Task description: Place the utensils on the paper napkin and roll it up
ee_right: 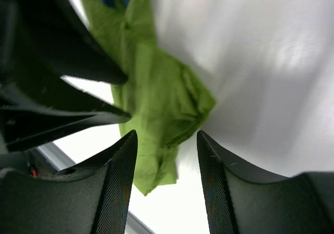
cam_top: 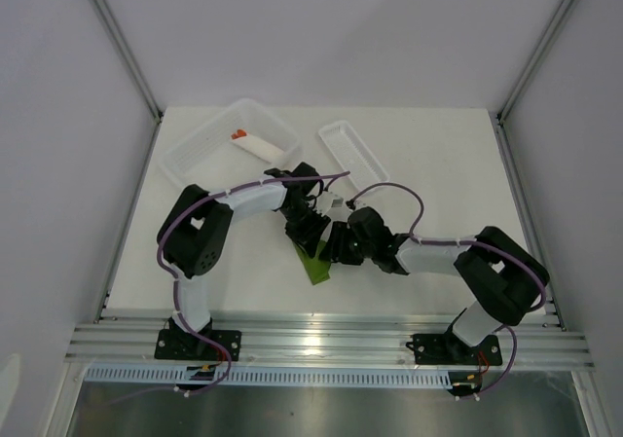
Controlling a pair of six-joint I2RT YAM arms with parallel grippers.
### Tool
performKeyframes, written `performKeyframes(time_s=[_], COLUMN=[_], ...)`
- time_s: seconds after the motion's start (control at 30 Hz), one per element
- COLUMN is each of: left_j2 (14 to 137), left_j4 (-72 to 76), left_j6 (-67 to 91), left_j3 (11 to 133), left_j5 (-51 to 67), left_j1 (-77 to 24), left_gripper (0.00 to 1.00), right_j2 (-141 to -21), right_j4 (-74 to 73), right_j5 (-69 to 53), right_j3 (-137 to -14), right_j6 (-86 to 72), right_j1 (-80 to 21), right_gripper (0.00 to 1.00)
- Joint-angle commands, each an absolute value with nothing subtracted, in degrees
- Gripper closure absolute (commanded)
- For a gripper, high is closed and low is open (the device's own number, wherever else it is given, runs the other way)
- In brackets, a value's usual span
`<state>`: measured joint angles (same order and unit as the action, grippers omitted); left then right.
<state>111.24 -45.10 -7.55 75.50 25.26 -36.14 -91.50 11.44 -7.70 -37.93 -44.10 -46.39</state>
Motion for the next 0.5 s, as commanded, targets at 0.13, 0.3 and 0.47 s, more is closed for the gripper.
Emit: performKeyframes(time_s=[0.13,0.3,0.47], left_j2=[112.5,112.94,113.38], left_j4=[-43.42,-43.07,-43.07], left_j6=[-7.91,-7.82,-7.65], left_j3=[76.56,76.46,76.55], left_j5=[26.27,26.37,26.54], left_j1=[-36.04,-36.04,-36.03], left_gripper=[0.59,0.57,0.57], right_j2=[-94.47,-98.08,-100.01], right_j4=[10.63,14.41,15.3], right_j5=[-6.76,-9.84,-10.37], right_j3=[-39.02,-38.76,-38.41], right_j6=[-44.55,-45.97,-47.45], right_j1=[-45.7,-45.97,-45.44], right_gripper=[0.47,0.48,0.71])
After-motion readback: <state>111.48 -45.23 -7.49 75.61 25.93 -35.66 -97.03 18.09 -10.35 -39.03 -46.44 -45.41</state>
